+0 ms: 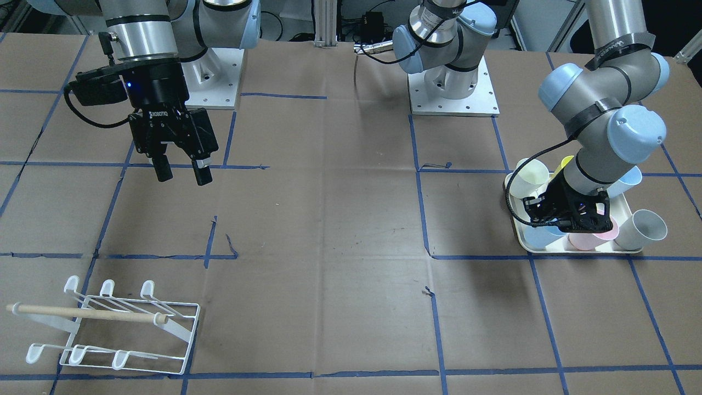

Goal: Transfer IKEA cup to right arm and place on rack

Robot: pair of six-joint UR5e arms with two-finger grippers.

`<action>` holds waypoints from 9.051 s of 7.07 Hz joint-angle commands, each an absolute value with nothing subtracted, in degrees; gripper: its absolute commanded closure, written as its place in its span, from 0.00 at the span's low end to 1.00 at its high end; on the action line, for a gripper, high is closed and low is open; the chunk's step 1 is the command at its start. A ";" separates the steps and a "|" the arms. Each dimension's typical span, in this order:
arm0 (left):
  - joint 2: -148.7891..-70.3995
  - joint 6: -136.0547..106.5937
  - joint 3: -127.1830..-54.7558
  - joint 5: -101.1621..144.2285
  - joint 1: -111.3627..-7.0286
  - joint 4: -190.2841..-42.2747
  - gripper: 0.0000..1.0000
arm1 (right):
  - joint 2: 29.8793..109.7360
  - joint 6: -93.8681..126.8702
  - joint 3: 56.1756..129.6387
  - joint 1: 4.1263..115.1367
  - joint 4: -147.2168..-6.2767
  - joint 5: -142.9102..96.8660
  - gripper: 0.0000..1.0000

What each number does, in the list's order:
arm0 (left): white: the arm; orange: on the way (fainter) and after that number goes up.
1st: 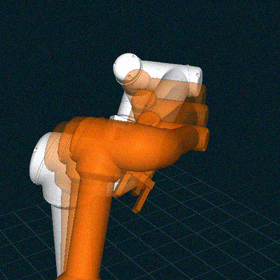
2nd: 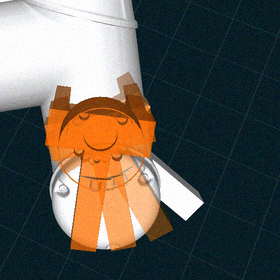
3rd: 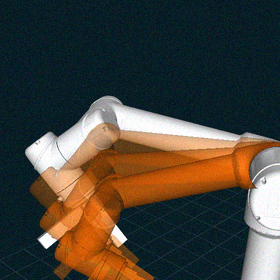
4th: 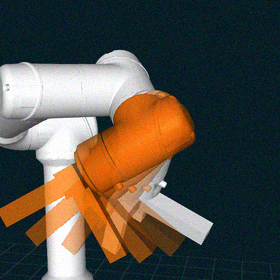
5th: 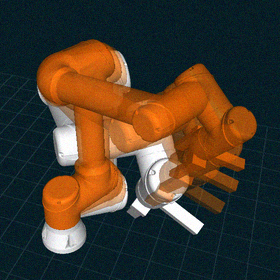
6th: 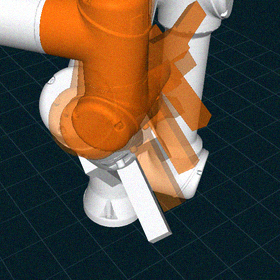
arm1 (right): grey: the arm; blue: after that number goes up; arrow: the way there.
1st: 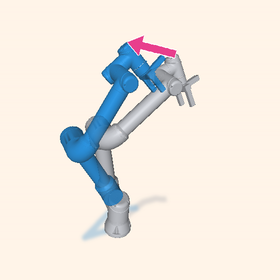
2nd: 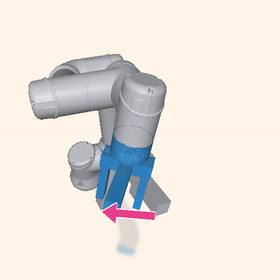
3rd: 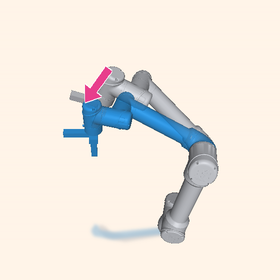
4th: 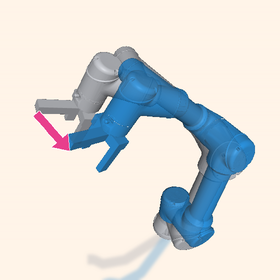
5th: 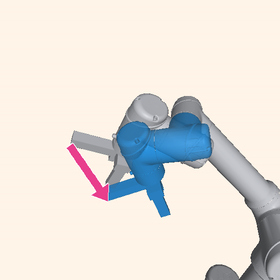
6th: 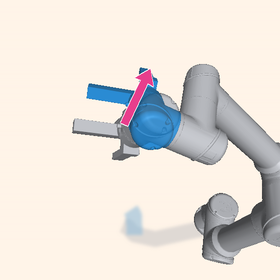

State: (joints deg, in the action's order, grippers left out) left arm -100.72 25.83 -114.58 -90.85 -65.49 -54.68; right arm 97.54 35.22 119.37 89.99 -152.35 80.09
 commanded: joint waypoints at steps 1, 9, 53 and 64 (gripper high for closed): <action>-96.71 25.40 -112.78 -90.97 -65.65 -58.33 1.00 | 97.47 38.14 122.50 90.00 -154.33 73.61 0.00; -94.84 26.71 -89.82 -79.02 -67.32 -82.13 1.00 | 97.30 71.63 125.15 90.09 -162.96 61.35 0.00; -112.41 10.72 -123.22 -25.84 -84.90 33.93 0.92 | 71.10 82.35 107.40 100.20 -175.69 53.79 0.02; -112.41 10.64 -121.99 -26.54 -84.81 33.93 0.16 | 71.10 82.27 106.44 100.20 -175.78 53.26 0.58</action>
State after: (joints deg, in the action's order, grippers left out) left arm -112.42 10.70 -122.17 -26.60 -84.85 33.96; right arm 71.10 82.27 106.44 100.20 -175.78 53.33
